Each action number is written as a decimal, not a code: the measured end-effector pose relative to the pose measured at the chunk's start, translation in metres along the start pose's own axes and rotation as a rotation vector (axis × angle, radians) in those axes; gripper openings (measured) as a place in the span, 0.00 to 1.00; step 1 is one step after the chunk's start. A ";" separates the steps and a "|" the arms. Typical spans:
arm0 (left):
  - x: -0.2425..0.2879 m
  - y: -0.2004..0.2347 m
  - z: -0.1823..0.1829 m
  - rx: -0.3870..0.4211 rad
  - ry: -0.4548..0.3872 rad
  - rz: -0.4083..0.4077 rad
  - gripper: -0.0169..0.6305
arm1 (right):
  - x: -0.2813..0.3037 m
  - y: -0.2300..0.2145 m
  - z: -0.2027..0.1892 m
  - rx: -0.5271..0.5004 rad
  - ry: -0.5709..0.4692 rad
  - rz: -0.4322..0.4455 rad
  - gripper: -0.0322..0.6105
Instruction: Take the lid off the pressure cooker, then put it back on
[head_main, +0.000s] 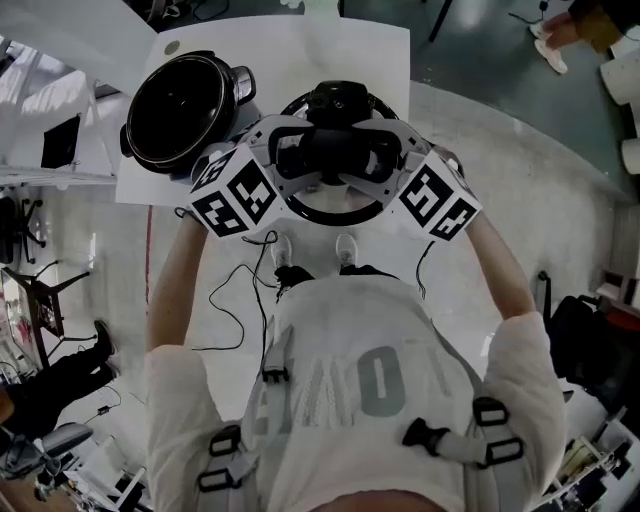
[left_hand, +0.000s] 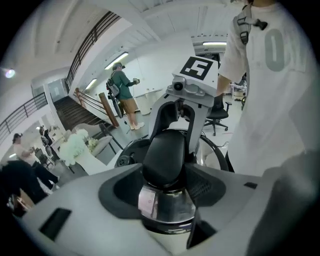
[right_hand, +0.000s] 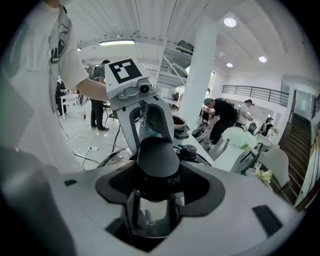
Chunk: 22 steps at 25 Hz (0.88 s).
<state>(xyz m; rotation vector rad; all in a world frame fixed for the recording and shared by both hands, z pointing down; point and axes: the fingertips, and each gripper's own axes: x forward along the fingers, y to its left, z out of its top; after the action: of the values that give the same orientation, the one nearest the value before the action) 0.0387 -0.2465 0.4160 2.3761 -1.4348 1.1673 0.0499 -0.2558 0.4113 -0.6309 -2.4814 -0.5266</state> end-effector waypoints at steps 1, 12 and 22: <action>-0.011 0.005 0.006 0.021 0.002 0.015 0.42 | -0.005 -0.003 0.014 -0.012 -0.011 -0.011 0.47; -0.135 0.064 0.019 0.195 -0.016 0.114 0.41 | 0.010 -0.025 0.148 -0.011 -0.170 -0.100 0.47; -0.215 0.118 -0.064 0.172 -0.027 0.096 0.40 | 0.105 -0.032 0.232 -0.001 -0.204 -0.158 0.46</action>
<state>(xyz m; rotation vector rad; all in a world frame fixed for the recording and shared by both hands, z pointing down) -0.1444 -0.1298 0.2844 2.4680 -1.5302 1.3375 -0.1363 -0.1368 0.2808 -0.5135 -2.7393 -0.5465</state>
